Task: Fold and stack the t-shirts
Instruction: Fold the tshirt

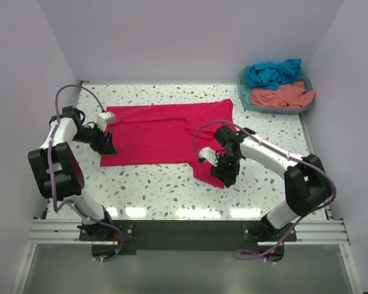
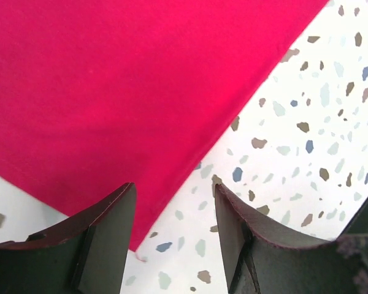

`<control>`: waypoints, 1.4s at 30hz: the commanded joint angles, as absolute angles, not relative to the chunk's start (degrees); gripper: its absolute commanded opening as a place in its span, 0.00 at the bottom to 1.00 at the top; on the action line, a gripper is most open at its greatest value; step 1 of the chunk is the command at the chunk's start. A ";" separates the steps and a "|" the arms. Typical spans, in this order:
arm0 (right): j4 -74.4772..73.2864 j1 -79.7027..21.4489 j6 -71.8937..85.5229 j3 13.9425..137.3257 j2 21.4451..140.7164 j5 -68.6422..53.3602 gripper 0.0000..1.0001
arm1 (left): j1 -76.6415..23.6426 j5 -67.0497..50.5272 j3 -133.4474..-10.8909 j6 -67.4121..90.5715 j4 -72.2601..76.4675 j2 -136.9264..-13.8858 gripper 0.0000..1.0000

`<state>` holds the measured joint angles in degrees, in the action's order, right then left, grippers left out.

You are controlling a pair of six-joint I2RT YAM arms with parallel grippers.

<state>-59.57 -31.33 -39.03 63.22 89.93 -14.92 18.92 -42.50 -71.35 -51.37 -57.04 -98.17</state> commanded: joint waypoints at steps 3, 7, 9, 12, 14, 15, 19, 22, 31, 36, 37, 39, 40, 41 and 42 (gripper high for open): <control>-49.41 -34.62 -36.83 57.76 86.04 -9.94 0.51 | 18.90 -43.16 -67.95 -53.35 -55.29 -91.85 0.59; -43.70 -35.42 -35.25 55.46 87.19 -6.42 0.53 | 18.90 -42.36 -66.62 -52.47 -53.79 -91.06 0.59; -42.54 -35.42 -35.16 55.37 87.71 -5.02 0.55 | 18.98 -42.28 -66.36 -52.12 -53.70 -91.05 0.59; -42.54 -35.42 -35.33 56.51 88.50 -5.36 0.57 | 18.90 -41.58 -66.01 -51.94 -53.18 -90.88 0.59; -42.19 -35.42 -35.24 57.04 89.73 -5.89 0.58 | 18.90 -40.70 -65.83 -51.42 -52.30 -90.88 0.59; -42.01 -35.51 -34.81 57.04 90.35 -5.98 0.58 | 18.90 -40.43 -65.57 -51.42 -52.03 -90.97 0.59; -39.21 -35.42 -34.80 55.55 92.63 -5.63 0.56 | 18.98 -38.94 -64.16 -50.89 -49.49 -90.62 0.59; -36.84 -35.42 -34.89 54.05 93.86 -5.45 0.47 | 18.90 -37.53 -63.37 -50.98 -48.52 -91.05 0.60; -41.03 -35.42 -35.24 53.96 89.83 -8.52 0.00 | 20.48 -34.46 -63.37 -77.31 -57.63 -90.35 0.55; -43.85 -35.42 -34.37 55.46 88.33 -9.05 0.00 | 20.57 -30.33 -65.12 -91.31 -61.61 -93.25 0.49; -44.38 -35.42 -34.19 55.63 88.07 -9.05 0.00 | 20.48 -29.97 -65.13 -92.36 -61.44 -93.60 0.49; -44.82 -35.33 -33.58 56.34 87.80 -9.23 0.00 | 20.48 -28.92 -65.39 -94.65 -60.74 -94.65 0.49; -45.35 -35.33 -33.40 56.60 87.89 -9.23 0.00 | 20.48 -28.48 -65.30 -95.01 -60.38 -95.35 0.49; -45.53 -35.25 -33.22 57.12 87.80 -9.23 0.00 | 20.39 -27.87 -65.13 -96.23 -60.29 -95.71 0.49; -45.61 -35.24 -33.14 57.30 87.80 -9.14 0.00 | 20.30 -27.60 -65.04 -96.50 -59.77 -96.06 0.49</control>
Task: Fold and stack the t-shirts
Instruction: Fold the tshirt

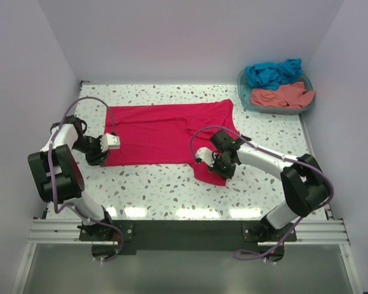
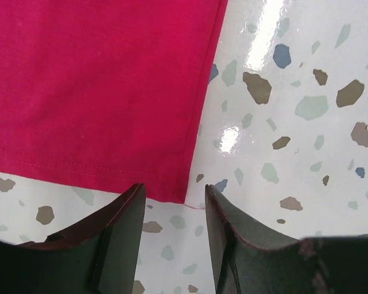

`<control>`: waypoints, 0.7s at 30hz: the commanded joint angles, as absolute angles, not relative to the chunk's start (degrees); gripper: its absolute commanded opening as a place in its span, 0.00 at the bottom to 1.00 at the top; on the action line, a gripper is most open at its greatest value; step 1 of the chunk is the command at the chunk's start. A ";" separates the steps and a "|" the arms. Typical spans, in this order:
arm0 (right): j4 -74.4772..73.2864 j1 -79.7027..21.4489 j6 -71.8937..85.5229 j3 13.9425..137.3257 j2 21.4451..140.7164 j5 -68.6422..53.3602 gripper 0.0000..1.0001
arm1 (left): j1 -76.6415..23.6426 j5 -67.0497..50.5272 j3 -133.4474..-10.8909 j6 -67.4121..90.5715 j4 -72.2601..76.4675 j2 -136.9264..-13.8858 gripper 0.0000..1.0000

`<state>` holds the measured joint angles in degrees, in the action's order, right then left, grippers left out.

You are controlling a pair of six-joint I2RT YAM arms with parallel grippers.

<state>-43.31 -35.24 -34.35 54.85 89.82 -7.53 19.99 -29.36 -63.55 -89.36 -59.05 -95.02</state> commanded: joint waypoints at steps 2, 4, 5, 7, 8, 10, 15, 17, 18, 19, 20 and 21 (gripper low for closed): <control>-45.88 -35.07 -32.96 58.00 87.80 -8.97 0.00 | 20.04 -27.25 -64.86 -97.29 -59.68 -97.29 0.48; -46.40 -34.89 -32.87 58.53 87.98 -8.96 0.00 | 19.60 -26.90 -64.25 -97.82 -59.33 -97.99 0.48; -46.41 -34.72 -32.78 58.88 87.98 -8.79 0.00 | 19.51 -26.46 -63.20 -98.34 -58.80 -98.00 0.47; -46.58 -34.72 -32.78 59.06 87.80 -8.61 0.00 | 18.99 -24.88 -60.92 -99.22 -57.40 -98.00 0.46; -46.67 -34.54 -32.87 59.06 87.63 -8.53 0.00 | 18.81 -24.35 -60.04 -99.40 -56.61 -97.91 0.45; -46.84 -34.37 -32.96 59.06 87.45 -8.70 0.00 | 18.54 -23.73 -58.54 -99.40 -53.89 -97.91 0.44; -48.07 -34.37 -33.66 58.98 87.01 -9.14 0.00 | 18.28 -21.97 -55.46 -98.96 -48.79 -98.44 0.36; -48.25 -34.37 -33.92 58.80 86.66 -9.14 0.00 | 18.19 -21.45 -54.67 -98.79 -47.56 -98.70 0.31; -48.43 -34.37 -33.93 58.71 86.57 -9.14 0.00 | 18.11 -21.27 -54.32 -98.79 -47.29 -98.61 0.29; -48.60 -34.37 -33.93 58.62 85.96 -9.40 0.00 | 18.11 -21.10 -54.06 -98.96 -47.29 -98.27 0.25; -48.69 -34.37 -33.84 58.62 85.70 -9.67 0.00 | 18.11 -21.18 -53.53 -99.57 -47.46 -97.91 0.19; -49.13 -34.37 -33.66 58.62 85.35 -9.84 0.00 | 18.02 -21.27 -53.26 -99.93 -47.98 -97.48 0.17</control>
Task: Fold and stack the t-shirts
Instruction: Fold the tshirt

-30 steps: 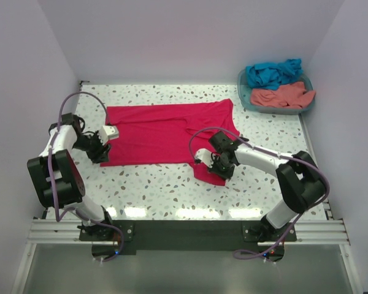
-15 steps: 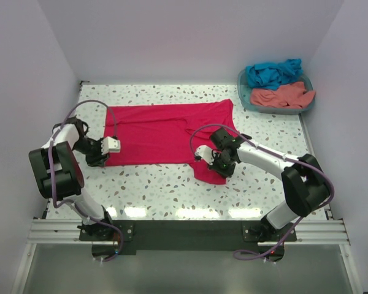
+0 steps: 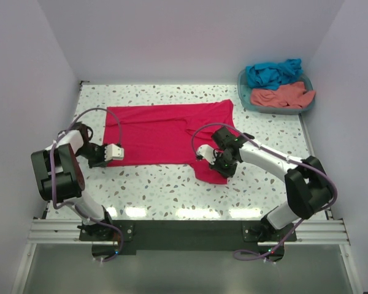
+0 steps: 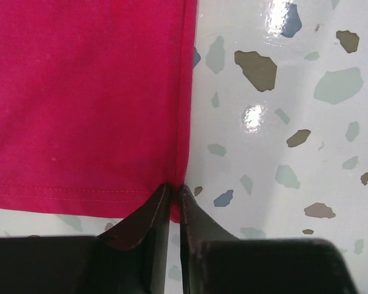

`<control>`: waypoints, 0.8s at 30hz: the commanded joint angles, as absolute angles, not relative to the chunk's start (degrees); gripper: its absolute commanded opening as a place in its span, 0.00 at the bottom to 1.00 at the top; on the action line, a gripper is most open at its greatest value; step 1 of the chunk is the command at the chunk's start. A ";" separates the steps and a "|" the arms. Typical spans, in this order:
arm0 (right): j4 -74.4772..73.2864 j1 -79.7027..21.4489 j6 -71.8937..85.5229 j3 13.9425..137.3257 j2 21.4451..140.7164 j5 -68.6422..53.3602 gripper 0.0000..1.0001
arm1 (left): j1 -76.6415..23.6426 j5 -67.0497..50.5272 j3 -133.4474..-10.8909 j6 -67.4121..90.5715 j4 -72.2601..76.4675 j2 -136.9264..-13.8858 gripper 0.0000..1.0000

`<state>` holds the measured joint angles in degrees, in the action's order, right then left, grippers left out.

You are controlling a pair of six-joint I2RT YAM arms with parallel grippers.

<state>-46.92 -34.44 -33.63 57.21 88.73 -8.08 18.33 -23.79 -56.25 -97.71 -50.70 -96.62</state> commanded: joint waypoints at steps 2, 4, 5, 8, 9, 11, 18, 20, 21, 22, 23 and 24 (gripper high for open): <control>-49.66 -34.37 -33.14 58.80 84.20 -10.72 0.00 | 18.02 -21.53 -52.65 -101.42 -48.95 -95.81 0.10; -50.53 -34.37 -32.35 58.80 82.54 -11.07 0.00 | 18.10 -23.10 -52.91 -102.13 -51.41 -93.79 0.06; -50.89 -34.37 -31.65 58.62 81.83 -11.34 0.00 | 18.19 -23.55 -53.00 -102.04 -53.24 -93.08 0.02; -51.59 -34.45 -31.11 58.01 79.20 -11.08 0.00 | 18.63 -25.05 -53.61 -102.22 -55.37 -90.71 0.00; -52.03 -34.37 -31.03 58.01 78.67 -10.81 0.00 | 18.81 -25.22 -53.61 -102.22 -55.98 -90.01 0.00; -52.38 -34.37 -31.46 58.36 77.26 -10.37 0.00 | 19.25 -25.93 -54.84 -102.30 -57.47 -88.95 0.00; -55.28 -31.30 -34.80 65.03 80.76 -9.23 0.00 | 20.21 -30.23 -63.62 -100.64 -62.48 -91.58 0.00; -56.24 -29.62 -36.73 67.84 82.35 -9.67 0.00 | 20.21 -31.72 -66.35 -100.63 -63.80 -93.07 0.00; -56.68 -29.27 -37.43 68.90 83.14 -9.67 0.00 | 20.21 -32.16 -67.14 -100.37 -63.90 -93.86 0.00; -56.95 -28.92 -38.14 70.73 84.97 -9.58 0.00 | 20.30 -32.95 -68.63 -100.11 -64.07 -94.30 0.00; -57.30 -28.83 -39.28 71.71 85.77 -9.49 0.00 | 20.22 -33.39 -69.34 -99.93 -64.51 -94.83 0.00; -58.26 -28.48 -39.90 72.85 86.91 -9.58 0.00 | 20.30 -33.75 -70.13 -99.67 -64.86 -95.36 0.00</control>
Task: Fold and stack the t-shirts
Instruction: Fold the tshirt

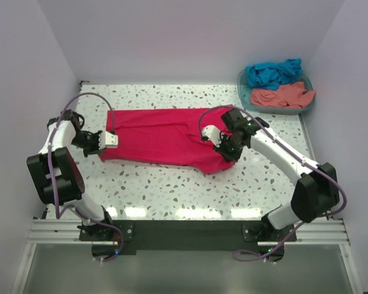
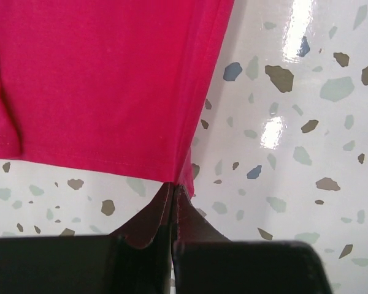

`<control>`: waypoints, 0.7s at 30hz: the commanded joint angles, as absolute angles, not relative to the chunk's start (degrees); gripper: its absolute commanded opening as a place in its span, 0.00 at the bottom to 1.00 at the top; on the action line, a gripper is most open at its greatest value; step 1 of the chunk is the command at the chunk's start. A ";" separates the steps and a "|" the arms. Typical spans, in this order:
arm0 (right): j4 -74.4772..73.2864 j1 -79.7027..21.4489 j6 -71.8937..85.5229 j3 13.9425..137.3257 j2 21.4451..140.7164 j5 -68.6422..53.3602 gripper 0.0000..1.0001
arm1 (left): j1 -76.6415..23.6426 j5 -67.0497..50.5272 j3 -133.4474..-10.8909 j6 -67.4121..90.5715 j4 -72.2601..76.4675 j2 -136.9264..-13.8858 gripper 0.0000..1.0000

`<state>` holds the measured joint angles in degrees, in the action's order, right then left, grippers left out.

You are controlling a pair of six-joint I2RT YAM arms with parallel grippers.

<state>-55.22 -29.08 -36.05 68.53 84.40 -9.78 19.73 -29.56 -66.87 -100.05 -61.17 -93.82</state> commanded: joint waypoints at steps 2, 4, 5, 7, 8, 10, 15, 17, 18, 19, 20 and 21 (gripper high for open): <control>-59.32 -27.69 -41.65 76.28 89.81 -9.67 0.00 | 20.21 -35.06 -72.24 -98.71 -65.04 -97.03 0.00; -60.46 -26.90 -42.97 79.69 91.49 -9.49 0.00 | 20.30 -35.68 -74.25 -97.48 -64.78 -98.26 0.00; -60.73 -26.63 -44.37 80.85 93.32 -9.14 0.00 | 20.22 -36.47 -74.96 -97.12 -64.34 -98.87 0.00; -61.79 -26.19 -46.05 84.53 96.31 -8.27 0.00 | 20.13 -37.70 -77.24 -95.72 -64.25 -100.45 0.00; -62.22 -26.02 -46.75 85.86 97.37 -7.91 0.00 | 20.13 -38.05 -78.21 -95.36 -64.51 -101.16 0.00; -64.85 -24.88 -49.21 90.76 99.74 -8.52 0.00 | 20.13 -38.76 -81.10 -94.23 -64.69 -103.44 0.00; -69.60 -23.82 -54.31 100.97 108.96 -8.44 0.00 | 20.13 -40.69 -86.30 -92.38 -65.57 -108.79 0.00; -71.18 -23.38 -56.15 106.94 112.13 -8.44 0.00 | 20.13 -41.48 -88.59 -91.15 -65.31 -110.12 0.00; -72.24 -23.29 -56.68 108.79 115.02 -8.35 0.00 | 20.13 -41.57 -89.29 -90.71 -65.22 -111.52 0.00; -72.51 -22.94 -57.21 111.94 116.44 -7.91 0.00 | 20.04 -41.66 -90.60 -90.18 -65.21 -112.14 0.00; -72.68 -22.68 -58.43 113.45 117.67 -7.56 0.00 | 19.87 -41.66 -91.14 -89.57 -64.78 -112.76 0.00; -72.95 -22.59 -58.97 114.95 119.25 -7.30 0.00 | 19.86 -41.75 -91.58 -89.04 -64.43 -113.81 0.00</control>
